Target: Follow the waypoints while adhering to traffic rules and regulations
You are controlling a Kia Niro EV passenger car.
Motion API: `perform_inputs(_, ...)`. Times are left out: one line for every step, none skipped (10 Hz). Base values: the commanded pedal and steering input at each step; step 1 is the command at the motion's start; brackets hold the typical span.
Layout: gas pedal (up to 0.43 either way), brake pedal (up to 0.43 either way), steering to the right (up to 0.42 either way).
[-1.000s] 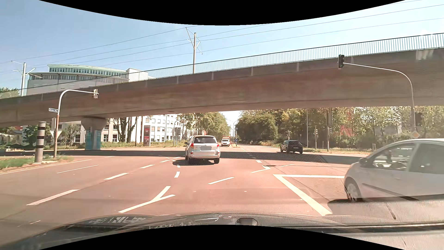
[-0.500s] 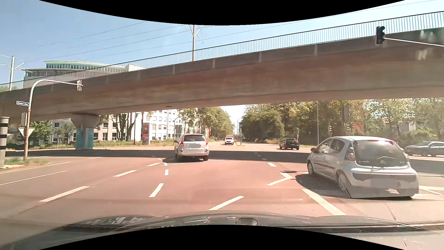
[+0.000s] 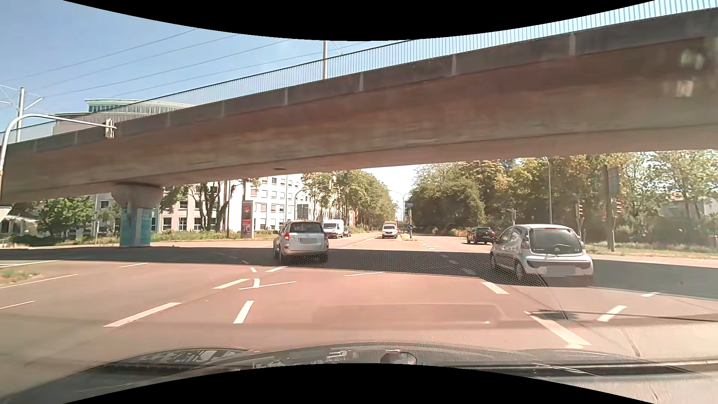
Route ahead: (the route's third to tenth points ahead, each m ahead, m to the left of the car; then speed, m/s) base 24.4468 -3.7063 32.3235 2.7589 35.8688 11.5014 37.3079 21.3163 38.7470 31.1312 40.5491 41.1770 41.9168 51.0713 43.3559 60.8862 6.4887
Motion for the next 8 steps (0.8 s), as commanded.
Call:
perform_inputs(0.177,0.0,-0.098)
perform_inputs(0.177,0.0,-0.105)
perform_inputs(0.177,0.0,-0.108)
perform_inputs(0.177,0.0,-0.112)
perform_inputs(0.177,0.0,-0.116)
perform_inputs(0.177,0.0,-0.122)
perform_inputs(0.177,0.0,-0.126)
perform_inputs(0.177,0.0,-0.126)
